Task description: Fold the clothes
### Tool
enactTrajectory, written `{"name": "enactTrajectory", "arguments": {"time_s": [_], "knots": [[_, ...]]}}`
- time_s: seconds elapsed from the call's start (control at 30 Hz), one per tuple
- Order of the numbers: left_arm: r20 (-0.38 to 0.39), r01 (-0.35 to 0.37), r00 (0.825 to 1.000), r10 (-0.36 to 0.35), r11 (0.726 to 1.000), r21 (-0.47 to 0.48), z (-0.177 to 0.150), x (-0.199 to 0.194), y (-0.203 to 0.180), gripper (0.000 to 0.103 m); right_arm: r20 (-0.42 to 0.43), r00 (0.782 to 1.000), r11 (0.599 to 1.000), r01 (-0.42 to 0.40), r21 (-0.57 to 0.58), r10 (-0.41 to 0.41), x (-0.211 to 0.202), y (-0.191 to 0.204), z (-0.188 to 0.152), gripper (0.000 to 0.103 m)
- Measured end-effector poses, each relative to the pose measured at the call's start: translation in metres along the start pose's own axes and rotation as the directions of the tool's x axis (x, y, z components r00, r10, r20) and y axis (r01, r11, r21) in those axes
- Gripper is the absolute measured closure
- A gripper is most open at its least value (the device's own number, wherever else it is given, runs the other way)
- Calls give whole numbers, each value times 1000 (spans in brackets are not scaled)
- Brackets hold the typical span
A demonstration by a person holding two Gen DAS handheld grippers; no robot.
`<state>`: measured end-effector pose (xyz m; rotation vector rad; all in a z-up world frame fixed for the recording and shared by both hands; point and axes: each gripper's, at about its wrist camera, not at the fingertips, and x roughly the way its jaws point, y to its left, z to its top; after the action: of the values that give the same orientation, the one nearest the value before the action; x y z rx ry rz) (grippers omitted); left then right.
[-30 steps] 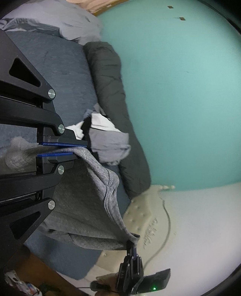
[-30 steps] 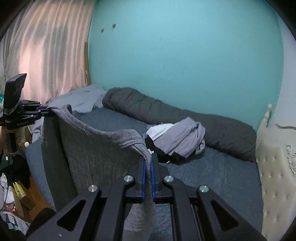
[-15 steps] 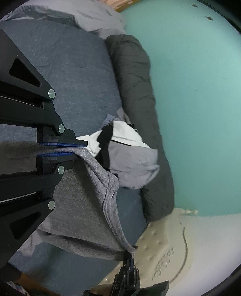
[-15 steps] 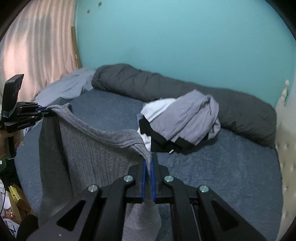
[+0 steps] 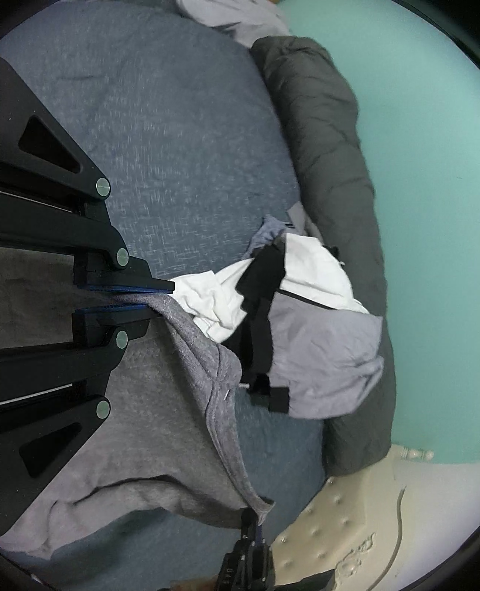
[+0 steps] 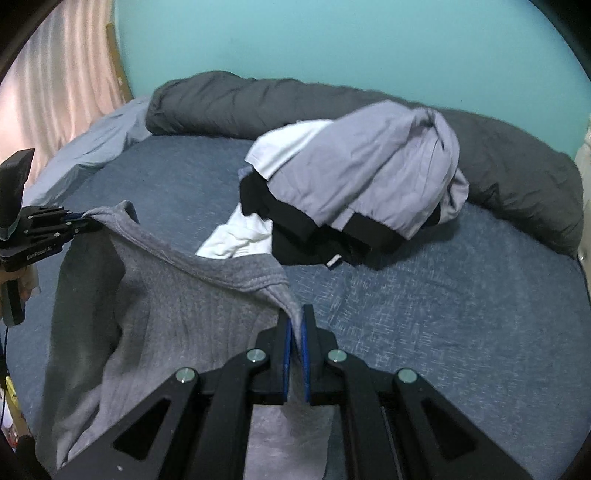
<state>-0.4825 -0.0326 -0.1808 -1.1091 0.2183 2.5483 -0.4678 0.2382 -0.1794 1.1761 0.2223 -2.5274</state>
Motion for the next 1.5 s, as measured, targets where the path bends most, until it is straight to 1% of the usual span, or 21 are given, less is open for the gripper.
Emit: {"name": "enactTrajectory", "arguments": {"time_s": [0.2,0.33,0.53,0.73,0.93,1.0,1.03,1.07,1.1,1.13,1.17,1.2,1.23,1.27,1.33,1.43,1.5], "knots": [[-49,-14,999,14,1000,6,0,63,8,98,-36,999,1000,15,17,-15,58,-18,4,99],[-110,-17,994,19,1000,18,-8,107,11,97,-78,997,999,19,31,-17,93,-26,2,99],[-166,-6,986,7,1000,1,-21,149,12,97,-146,989,997,28,75,-17,140,-34,-6,99],[-221,-1,975,-23,994,-107,-33,182,30,95,-201,979,998,40,48,-30,175,-29,-11,98],[-240,3,970,-35,991,-135,-33,195,36,95,-213,977,994,23,105,0,191,-38,-11,97],[-236,16,970,-53,988,-153,-32,195,38,95,-204,979,990,9,139,20,191,-45,-10,94],[-230,28,971,-66,986,-166,-32,194,40,94,-194,980,986,-6,165,38,189,-50,-10,87],[-223,37,972,-78,983,-181,-32,192,43,88,-177,982,980,-28,198,64,186,-55,-10,73],[-211,47,973,-91,978,-203,-32,188,47,71,-159,984,972,-49,228,86,182,-60,-11,65],[-199,58,974,-105,972,-228,-33,184,51,60,-138,986,965,-56,257,94,176,-66,-11,51],[-178,71,977,-119,965,-254,-33,177,56,46,-111,988,955,-69,287,105,169,-72,-13,48],[-158,86,978,-134,957,-278,-33,170,60,43,-81,989,944,-90,317,121,161,-78,-15,48],[-138,101,979,-148,948,-301,-33,163,65,43,-56,989,931,-107,349,135,153,-85,-16,48],[-138,97,979,-148,943,-319,-33,157,70,42,-36,989,919,-119,377,142,144,-91,-20,47],[-133,99,980,-148,943,-319,-34,144,71,42,-6,989,902,-133,412,148,127,-100,-28,46],[-128,95,982,-137,952,-290,-40,123,68,39,-13,987,905,-140,402,159,105,-99,-37,46],[-130,94,982,-136,952,-292,-45,112,70,37,-28,987,912,-136,386,159,92,-95,-45,46]]}}
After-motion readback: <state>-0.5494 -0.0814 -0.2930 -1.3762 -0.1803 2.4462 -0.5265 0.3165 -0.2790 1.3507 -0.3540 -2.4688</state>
